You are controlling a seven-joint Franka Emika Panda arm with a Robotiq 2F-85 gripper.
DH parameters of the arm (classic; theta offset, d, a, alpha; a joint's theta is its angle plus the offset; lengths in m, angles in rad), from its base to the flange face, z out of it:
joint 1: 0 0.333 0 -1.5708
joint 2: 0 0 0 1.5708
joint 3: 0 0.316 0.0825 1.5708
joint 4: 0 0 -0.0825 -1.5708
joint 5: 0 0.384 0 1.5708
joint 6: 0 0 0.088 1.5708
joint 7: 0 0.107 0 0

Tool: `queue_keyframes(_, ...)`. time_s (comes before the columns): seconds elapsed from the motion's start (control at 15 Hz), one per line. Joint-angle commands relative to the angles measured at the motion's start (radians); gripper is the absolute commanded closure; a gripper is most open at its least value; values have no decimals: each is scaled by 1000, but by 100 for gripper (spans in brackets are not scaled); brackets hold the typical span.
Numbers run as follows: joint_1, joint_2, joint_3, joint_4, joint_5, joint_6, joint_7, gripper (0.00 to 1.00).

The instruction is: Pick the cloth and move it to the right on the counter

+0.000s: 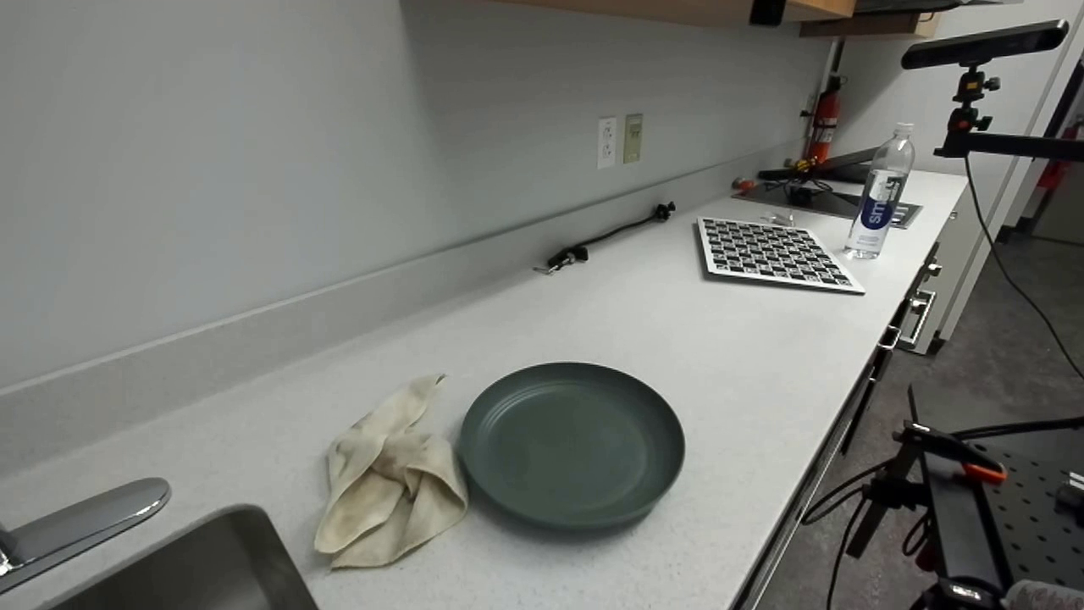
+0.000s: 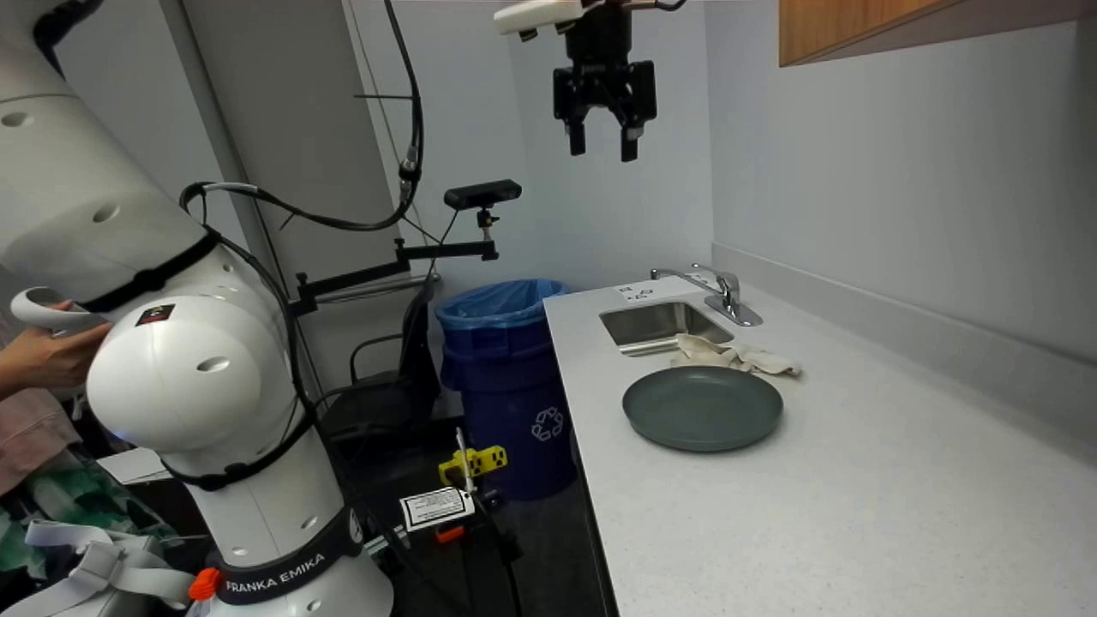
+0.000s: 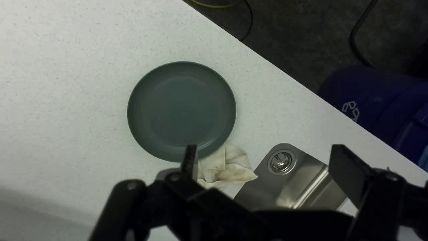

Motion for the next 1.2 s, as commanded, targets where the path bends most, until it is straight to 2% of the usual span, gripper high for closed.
queue_keyframes(0.0,-19,0,16,3,6,-4,-4,0)
queue_keyframes(0.2,-18,46,33,11,-19,0,1,0)
queue_keyframes(0.4,-11,110,56,12,-24,61,-1,0)
queue_keyframes(0.8,-6,314,115,54,-104,331,-5,0)
queue_keyframes(1.13,-4,492,136,115,-115,537,56,0)
